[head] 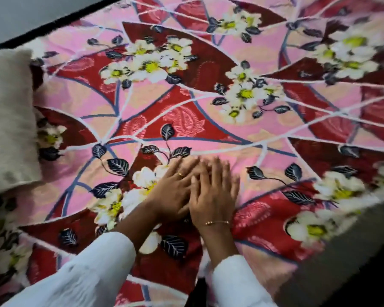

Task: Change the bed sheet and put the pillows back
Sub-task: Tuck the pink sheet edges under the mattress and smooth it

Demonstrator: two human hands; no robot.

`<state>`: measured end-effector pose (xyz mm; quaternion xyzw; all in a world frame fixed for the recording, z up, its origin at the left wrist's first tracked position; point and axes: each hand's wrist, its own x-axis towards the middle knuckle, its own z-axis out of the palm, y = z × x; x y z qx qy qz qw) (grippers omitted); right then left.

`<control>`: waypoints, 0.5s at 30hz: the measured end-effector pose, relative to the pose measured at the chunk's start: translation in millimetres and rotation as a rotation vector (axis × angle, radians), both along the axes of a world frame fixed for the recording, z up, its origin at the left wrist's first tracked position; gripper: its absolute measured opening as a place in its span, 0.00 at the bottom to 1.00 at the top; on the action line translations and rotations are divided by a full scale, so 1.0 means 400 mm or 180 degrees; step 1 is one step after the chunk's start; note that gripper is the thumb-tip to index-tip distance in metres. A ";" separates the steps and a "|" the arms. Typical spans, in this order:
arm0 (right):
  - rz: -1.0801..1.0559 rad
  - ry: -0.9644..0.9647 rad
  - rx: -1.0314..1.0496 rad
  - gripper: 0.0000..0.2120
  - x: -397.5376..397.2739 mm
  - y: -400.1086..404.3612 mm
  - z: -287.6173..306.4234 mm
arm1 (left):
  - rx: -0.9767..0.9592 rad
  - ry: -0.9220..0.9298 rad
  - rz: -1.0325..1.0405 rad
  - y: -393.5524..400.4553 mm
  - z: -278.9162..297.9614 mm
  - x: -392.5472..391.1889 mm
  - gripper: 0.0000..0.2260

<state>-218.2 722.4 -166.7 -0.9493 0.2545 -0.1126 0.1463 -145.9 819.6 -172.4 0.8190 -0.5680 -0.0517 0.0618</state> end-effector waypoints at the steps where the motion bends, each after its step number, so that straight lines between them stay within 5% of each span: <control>1: -0.0189 0.0060 -0.0026 0.22 -0.035 -0.009 0.002 | 0.0026 -0.0008 -0.0113 -0.019 0.008 -0.019 0.28; 10: -0.1860 0.0771 0.0149 0.32 -0.217 -0.086 0.046 | -0.0109 0.0114 -0.0727 -0.172 0.025 -0.187 0.34; 15: -0.2015 -0.0105 0.0852 0.34 -0.338 -0.108 0.029 | -0.0033 -0.0012 -0.0931 -0.228 0.044 -0.292 0.28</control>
